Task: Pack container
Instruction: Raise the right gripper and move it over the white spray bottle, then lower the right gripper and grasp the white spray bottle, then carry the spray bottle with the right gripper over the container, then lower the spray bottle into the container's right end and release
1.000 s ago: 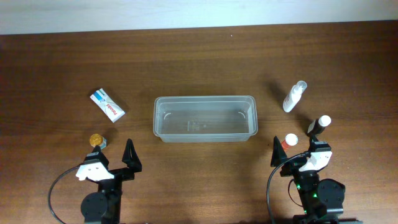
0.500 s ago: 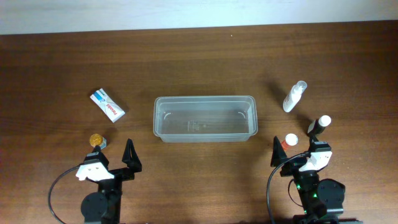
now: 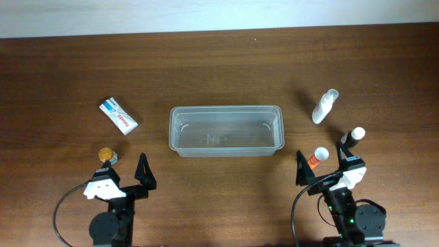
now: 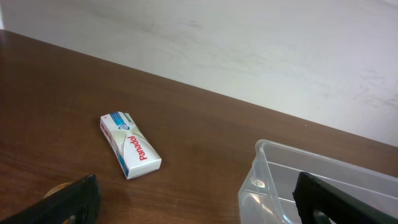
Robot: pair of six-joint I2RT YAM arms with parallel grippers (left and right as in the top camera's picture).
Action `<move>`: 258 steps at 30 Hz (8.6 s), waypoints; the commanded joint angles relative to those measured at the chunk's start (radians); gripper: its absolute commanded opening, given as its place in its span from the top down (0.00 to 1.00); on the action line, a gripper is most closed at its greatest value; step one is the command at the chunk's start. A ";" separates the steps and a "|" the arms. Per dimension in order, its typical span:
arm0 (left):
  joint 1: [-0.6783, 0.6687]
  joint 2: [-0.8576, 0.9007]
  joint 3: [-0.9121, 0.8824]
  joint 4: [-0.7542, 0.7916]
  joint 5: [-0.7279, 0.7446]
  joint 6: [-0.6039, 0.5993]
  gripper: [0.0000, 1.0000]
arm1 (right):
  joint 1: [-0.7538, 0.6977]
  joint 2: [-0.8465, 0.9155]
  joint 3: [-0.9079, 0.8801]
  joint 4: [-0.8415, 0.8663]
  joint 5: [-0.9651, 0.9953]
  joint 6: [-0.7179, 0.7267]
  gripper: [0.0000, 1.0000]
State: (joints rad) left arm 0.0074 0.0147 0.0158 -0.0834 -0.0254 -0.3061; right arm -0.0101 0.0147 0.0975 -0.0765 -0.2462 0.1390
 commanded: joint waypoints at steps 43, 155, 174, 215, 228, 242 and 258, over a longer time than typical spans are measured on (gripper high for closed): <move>0.004 -0.010 -0.006 0.001 0.011 0.008 0.01 | 0.008 1.505 1.429 -1.030 0.357 0.113 0.02; 0.004 -0.010 -0.006 0.001 0.011 0.008 0.01 | 0.069 2.129 2.383 -1.571 0.016 -0.128 0.78; 0.004 -0.010 -0.006 0.001 0.011 0.008 0.00 | 0.511 2.113 2.436 -1.622 0.146 0.066 0.79; 0.004 -0.010 -0.006 0.001 0.011 0.008 0.01 | 0.484 2.112 2.033 -1.522 0.372 0.311 0.83; 0.004 -0.010 -0.006 0.001 0.011 0.008 0.01 | 0.462 2.113 1.948 -1.470 0.369 0.308 0.83; 0.004 -0.010 -0.006 0.001 0.011 0.008 0.01 | 0.420 2.113 1.775 -1.302 0.363 0.307 0.83; 0.004 -0.010 -0.006 0.001 0.011 0.009 0.01 | 0.412 2.113 1.770 -1.270 0.363 0.284 0.70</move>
State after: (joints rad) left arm 0.0074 0.0147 0.0154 -0.0826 -0.0254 -0.3061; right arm 0.4065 2.1582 1.8679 -1.3483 0.0975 0.4297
